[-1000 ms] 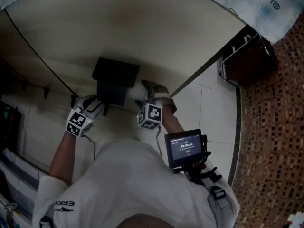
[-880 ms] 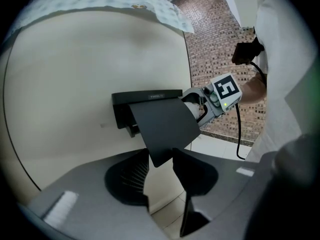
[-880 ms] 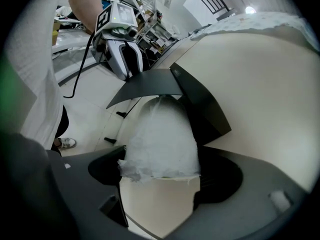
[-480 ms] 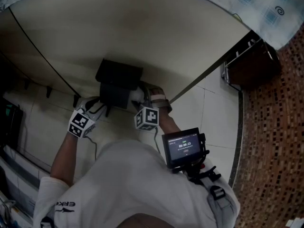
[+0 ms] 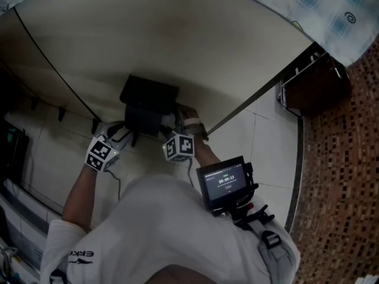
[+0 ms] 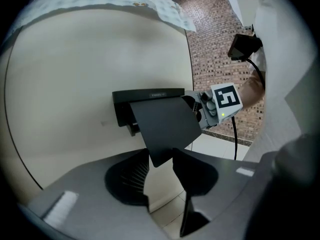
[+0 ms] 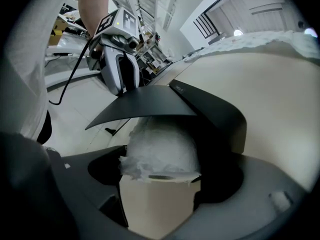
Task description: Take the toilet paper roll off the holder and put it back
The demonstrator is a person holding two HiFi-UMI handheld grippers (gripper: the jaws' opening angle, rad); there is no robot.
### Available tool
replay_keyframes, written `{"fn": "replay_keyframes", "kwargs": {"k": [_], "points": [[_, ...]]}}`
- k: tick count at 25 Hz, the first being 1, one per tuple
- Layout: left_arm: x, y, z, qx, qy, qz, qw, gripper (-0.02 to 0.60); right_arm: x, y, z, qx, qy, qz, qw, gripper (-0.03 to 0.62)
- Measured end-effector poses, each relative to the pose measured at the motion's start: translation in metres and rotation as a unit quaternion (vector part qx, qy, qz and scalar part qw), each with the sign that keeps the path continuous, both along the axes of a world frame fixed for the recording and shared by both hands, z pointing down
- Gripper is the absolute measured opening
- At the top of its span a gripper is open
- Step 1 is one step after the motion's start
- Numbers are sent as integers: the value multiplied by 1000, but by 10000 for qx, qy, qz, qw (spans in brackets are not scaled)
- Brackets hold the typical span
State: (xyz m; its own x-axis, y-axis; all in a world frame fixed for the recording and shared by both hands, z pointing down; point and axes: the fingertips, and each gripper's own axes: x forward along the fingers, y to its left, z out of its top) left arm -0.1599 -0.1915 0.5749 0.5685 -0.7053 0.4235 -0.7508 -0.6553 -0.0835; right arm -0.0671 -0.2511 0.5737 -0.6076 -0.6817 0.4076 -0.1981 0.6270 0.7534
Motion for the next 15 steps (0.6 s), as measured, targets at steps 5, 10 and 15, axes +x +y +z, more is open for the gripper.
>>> {"fn": "replay_keyframes", "kwargs": {"k": [5,10,15], "points": [[-3,-2,5,-50,-3,-20,10000,149,-8,1,0,94,-356,-237,9990,448],[-10,-6,8,-114,-3,-46,9999,146,-17,2,-6,-119,-950,-549,9939,453],[-15,-14,11,-110,8,-29,9999,141,-29,-4,-9,-549,-1581,-783,9828,458]]}}
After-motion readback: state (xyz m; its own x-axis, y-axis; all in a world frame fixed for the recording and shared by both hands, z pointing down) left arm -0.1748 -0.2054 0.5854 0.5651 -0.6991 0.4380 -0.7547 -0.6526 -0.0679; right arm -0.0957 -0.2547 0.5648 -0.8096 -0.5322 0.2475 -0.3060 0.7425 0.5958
